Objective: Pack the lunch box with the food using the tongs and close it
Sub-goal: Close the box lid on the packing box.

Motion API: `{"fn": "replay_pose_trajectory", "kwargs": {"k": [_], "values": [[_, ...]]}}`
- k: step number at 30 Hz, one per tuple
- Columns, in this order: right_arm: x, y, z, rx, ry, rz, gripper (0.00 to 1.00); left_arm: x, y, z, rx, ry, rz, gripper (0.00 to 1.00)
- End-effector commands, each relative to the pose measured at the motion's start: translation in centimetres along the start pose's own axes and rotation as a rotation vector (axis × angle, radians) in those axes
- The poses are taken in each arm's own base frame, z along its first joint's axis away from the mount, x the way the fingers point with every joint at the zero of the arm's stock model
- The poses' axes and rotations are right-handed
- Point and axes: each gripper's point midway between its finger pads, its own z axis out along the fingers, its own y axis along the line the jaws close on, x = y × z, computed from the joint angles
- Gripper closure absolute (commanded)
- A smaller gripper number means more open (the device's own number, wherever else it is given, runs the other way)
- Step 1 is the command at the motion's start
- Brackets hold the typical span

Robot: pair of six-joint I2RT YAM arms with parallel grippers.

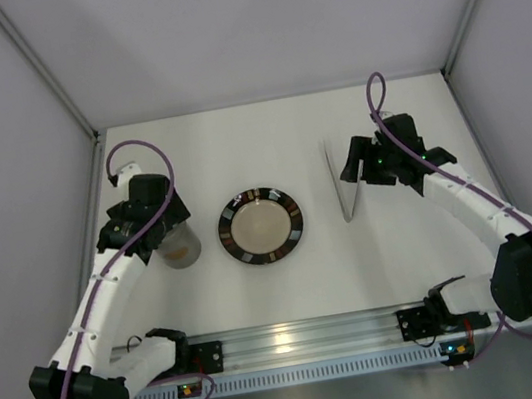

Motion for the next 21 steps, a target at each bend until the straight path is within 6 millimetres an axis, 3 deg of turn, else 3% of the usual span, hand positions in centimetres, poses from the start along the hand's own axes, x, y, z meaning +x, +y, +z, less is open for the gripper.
{"fn": "replay_pose_trajectory", "kwargs": {"k": [1, 7, 11, 15, 21], "values": [[-2.0, 1.8, -0.2, -0.043, -0.066, -0.038, 0.3, 2.1, 0.9, -0.3, -0.02, 0.078, 0.006, 0.01], [-2.1, 1.8, -0.3, -0.046, -0.066, -0.044, 0.3, 1.2, 1.0, -0.7, -0.022, 0.047, -0.005, 0.02], [-2.2, 1.9, -0.3, -0.048, -0.07, -0.041, 0.3, -1.3, 0.5, -1.6, -0.011, -0.003, -0.004, 0.01], [-2.5, 2.2, -0.7, -0.054, -0.082, -0.043, 0.3, -5.0, -0.9, -2.9, 0.027, -0.065, -0.007, 0.01], [-3.1, 2.5, -1.2, -0.06, -0.101, -0.045, 0.3, -8.2, -3.2, -3.6, 0.098, -0.104, 0.005, 0.01]]}}
